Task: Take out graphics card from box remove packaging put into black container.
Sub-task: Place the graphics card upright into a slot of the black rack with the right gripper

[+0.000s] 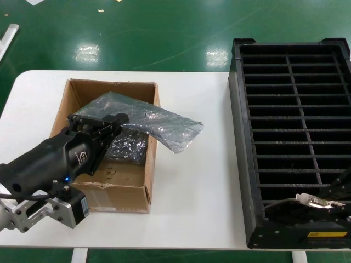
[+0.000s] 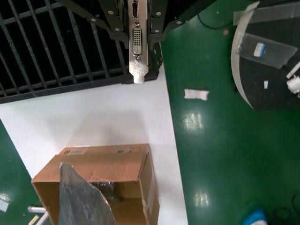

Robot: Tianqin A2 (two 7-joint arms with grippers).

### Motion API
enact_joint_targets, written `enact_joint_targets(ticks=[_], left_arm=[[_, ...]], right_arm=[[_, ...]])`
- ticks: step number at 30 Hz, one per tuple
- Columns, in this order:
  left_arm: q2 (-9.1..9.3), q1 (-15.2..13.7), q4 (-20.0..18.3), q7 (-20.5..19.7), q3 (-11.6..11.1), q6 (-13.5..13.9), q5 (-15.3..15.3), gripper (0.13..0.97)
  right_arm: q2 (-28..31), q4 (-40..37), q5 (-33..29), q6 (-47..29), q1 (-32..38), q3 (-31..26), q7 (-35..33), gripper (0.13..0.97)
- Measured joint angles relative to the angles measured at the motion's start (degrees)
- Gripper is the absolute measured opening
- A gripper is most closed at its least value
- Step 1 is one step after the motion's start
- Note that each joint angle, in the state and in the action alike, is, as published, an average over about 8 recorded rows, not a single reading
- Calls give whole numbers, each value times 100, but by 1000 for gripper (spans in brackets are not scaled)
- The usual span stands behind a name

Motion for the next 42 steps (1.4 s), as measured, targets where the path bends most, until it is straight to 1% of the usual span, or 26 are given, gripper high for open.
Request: enact_joint_targets(ticks=[7, 13, 27, 42], left_arm=[[0, 0, 0, 0, 0, 0, 0, 138], [0, 0, 0, 0, 0, 0, 0, 138], [0, 0, 0, 0, 0, 0, 0, 138], [0, 0, 0, 0, 0, 0, 0, 138]], right_arm=[[-19, -55, -122, -125, 266, -378, -50, 192], [-97, -104, -242, -143, 388, -568, -86, 192], [-296, -322, -610, -147, 431, -818, -332, 192], [-449, -494, -991, -145, 466, -814, -464, 192]])
